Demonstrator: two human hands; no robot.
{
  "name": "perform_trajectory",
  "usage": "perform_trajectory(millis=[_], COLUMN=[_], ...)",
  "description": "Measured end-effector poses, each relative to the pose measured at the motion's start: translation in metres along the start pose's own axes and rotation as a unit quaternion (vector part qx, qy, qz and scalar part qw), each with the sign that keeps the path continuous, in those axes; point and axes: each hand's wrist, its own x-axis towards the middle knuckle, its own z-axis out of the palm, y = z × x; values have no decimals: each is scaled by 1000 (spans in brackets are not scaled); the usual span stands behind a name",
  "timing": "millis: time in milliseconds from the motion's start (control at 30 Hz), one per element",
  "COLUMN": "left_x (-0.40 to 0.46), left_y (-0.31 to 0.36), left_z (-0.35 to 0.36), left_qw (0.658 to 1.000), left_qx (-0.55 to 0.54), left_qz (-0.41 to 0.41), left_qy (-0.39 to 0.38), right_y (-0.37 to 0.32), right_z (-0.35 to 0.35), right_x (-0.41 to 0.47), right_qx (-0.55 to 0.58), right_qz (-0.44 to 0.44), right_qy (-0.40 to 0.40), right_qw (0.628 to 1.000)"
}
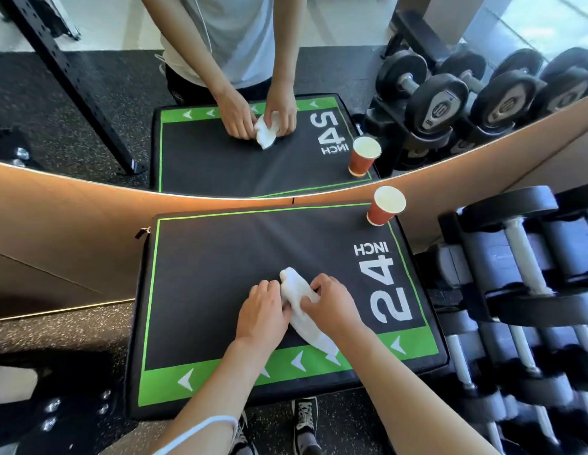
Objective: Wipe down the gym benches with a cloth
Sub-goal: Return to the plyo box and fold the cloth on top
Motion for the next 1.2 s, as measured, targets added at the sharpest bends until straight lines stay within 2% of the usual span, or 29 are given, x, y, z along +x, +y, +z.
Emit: perform_trajectory(millis=[133,333,633,767,933,1067,1133,1200], left_x=[-4,-13,-21,-18,-8,-8,-13,-19], left_y=[-1,-13,-20,-35,-47,-38,-34,-28], left_z=[-3,-13,-26,-41,-53,-48,-41,-30], left_qw=[1000,999,998,995,996,997,996,997], left_qx=[-22,-29,-32,-60,-50,20,31,31], left_qz=[-4,-18,-42,-48,-26,-25,15,61], left_qy=[11,24,32,59,62,77,79,46], right_y=[-1,-2,-16,-8,-6,-7,-2,1], right_z=[-5,-14,-8,-26,-31,-17,-12,-9], right_x=[-1,0,2,9,11,10,7,4], right_qx=[26,-22,-14,12,-5,-24,-29,-30], right_qz=[14,15,42,52,-8,-3,0,-3], right_qy=[6,16,-39,3,47,31,42,48], right_qw=[1000,1000,998,999,999,999,999,998])
